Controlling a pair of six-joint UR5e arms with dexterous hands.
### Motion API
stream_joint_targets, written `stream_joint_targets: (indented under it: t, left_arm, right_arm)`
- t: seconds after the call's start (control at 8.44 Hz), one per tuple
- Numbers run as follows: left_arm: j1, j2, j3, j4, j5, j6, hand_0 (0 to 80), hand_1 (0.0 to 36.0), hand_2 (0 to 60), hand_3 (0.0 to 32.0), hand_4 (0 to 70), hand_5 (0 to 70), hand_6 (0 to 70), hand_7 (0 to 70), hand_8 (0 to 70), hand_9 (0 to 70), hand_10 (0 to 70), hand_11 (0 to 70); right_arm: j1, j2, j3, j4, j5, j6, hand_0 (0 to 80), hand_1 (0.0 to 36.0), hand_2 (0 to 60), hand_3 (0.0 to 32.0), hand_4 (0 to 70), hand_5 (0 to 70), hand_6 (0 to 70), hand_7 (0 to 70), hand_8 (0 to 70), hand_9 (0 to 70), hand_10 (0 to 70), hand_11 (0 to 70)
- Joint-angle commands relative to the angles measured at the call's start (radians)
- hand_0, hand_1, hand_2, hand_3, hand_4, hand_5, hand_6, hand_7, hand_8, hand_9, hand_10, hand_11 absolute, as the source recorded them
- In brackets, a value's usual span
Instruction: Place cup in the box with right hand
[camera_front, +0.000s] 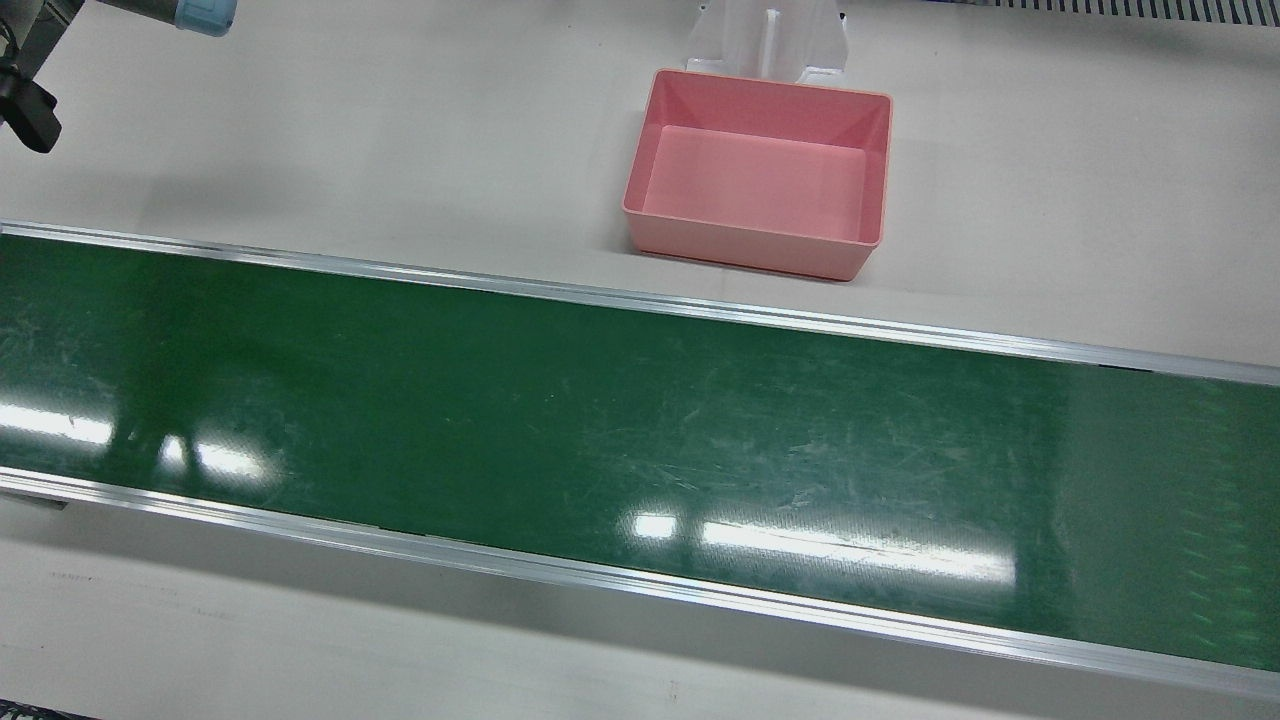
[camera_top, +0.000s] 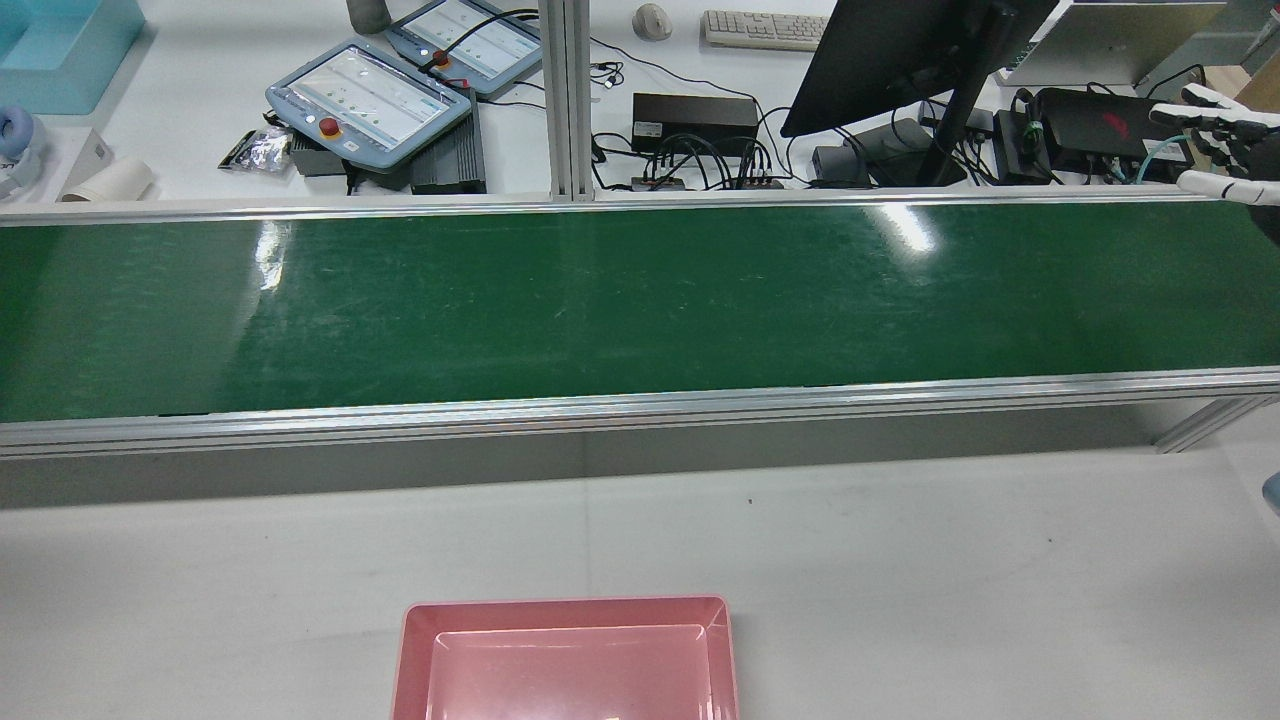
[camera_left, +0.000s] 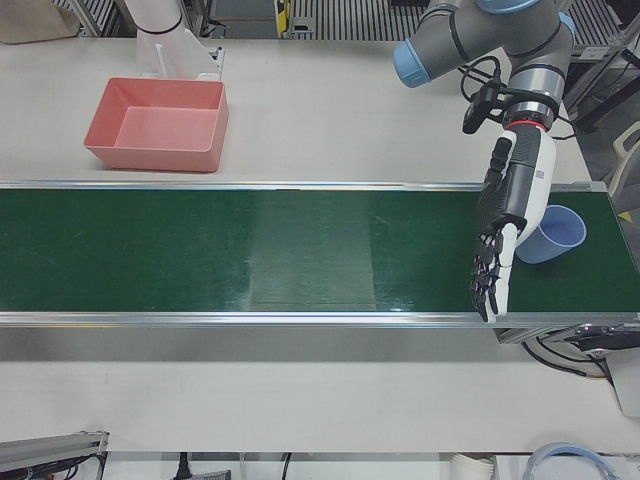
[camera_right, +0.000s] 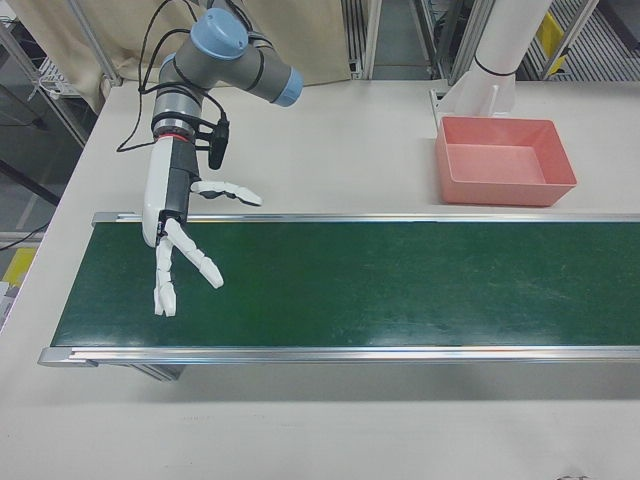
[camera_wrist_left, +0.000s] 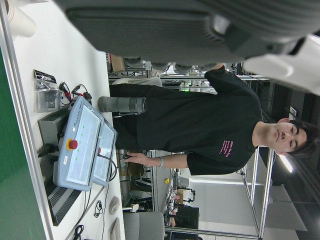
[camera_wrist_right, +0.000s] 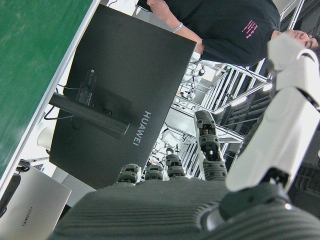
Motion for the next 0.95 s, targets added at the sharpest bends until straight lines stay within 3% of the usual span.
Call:
stream_joint_targets:
  t: [0.0, 0.12, 0.24, 0.36, 0.47, 0.59, 0.71, 0.83]
  left_arm:
    - [0.0, 0.0, 0.0, -0.002, 0.0, 0.0, 0.0, 0.0, 0.0, 0.0, 0.0, 0.0, 0.0, 0.0, 0.0, 0.0, 0.0, 0.0]
    - [0.0, 0.0, 0.0, 0.0, 0.0, 0.0, 0.0, 0.0, 0.0, 0.0, 0.0, 0.0, 0.0, 0.0, 0.0, 0.0, 0.0, 0.0]
    - [0.0, -0.002, 0.0, 0.0, -0.001, 0.0, 0.0, 0.0, 0.0, 0.0, 0.0, 0.0, 0.0, 0.0, 0.0, 0.0, 0.0, 0.0]
    - [0.0, 0.0, -0.001, 0.0, 0.0, 0.0, 0.0, 0.0, 0.0, 0.0, 0.0, 0.0, 0.0, 0.0, 0.0, 0.0, 0.0, 0.0]
    - [0.0, 0.0, -0.001, 0.0, 0.0, 0.0, 0.0, 0.0, 0.0, 0.0, 0.0, 0.0, 0.0, 0.0, 0.0, 0.0, 0.0, 0.0]
    - [0.001, 0.0, -0.001, 0.0, 0.0, 0.0, 0.0, 0.0, 0.0, 0.0, 0.0, 0.0, 0.0, 0.0, 0.0, 0.0, 0.0, 0.0]
    - [0.0, 0.0, -0.001, 0.0, -0.001, 0.0, 0.0, 0.0, 0.0, 0.0, 0.0, 0.0, 0.0, 0.0, 0.0, 0.0, 0.0, 0.0]
    - [0.0, -0.002, -0.001, 0.0, -0.001, 0.0, 0.0, 0.0, 0.0, 0.0, 0.0, 0.0, 0.0, 0.0, 0.0, 0.0, 0.0, 0.0]
  right_arm:
    - [-0.028, 0.025, -0.026, 0.067, 0.002, -0.012, 20.4, 5.8, 28.0, 0.0, 14.8, 1.0, 3.7, 14.5, 0.9, 5.4, 3.7, 5.8]
    - [-0.043, 0.025, -0.025, 0.067, 0.002, -0.014, 0.0, 1.6, 25.7, 0.0, 18.9, 0.0, 3.7, 16.2, 0.4, 5.3, 3.4, 4.8]
    - [-0.046, 0.025, -0.022, 0.066, 0.002, -0.017, 0.0, 0.0, 22.8, 0.0, 26.1, 0.0, 4.0, 19.7, 0.0, 5.0, 2.7, 2.9]
    - [-0.046, 0.025, -0.022, 0.055, 0.001, -0.018, 34.2, 2.7, 8.4, 0.0, 21.8, 1.0, 3.7, 17.5, 0.4, 5.2, 2.5, 4.1]
    - [-0.046, 0.025, -0.022, 0.055, 0.001, -0.017, 46.2, 5.9, 0.0, 1.4, 19.1, 2.6, 3.1, 14.2, 0.2, 4.2, 2.4, 4.5]
    - [-0.051, 0.027, -0.022, 0.052, -0.001, -0.02, 45.3, 13.9, 20.3, 6.8, 8.6, 3.6, 2.1, 11.4, 0.0, 1.6, 2.2, 4.7]
    - [-0.051, 0.027, -0.023, 0.052, -0.001, -0.02, 47.6, 13.1, 11.0, 16.4, 7.2, 4.1, 1.0, 9.7, 0.0, 0.5, 2.3, 5.0]
    - [-0.051, 0.026, -0.023, 0.052, -0.001, -0.02, 47.7, 14.6, 14.6, 20.2, 5.1, 4.3, 0.6, 9.1, 0.0, 0.4, 2.3, 5.0]
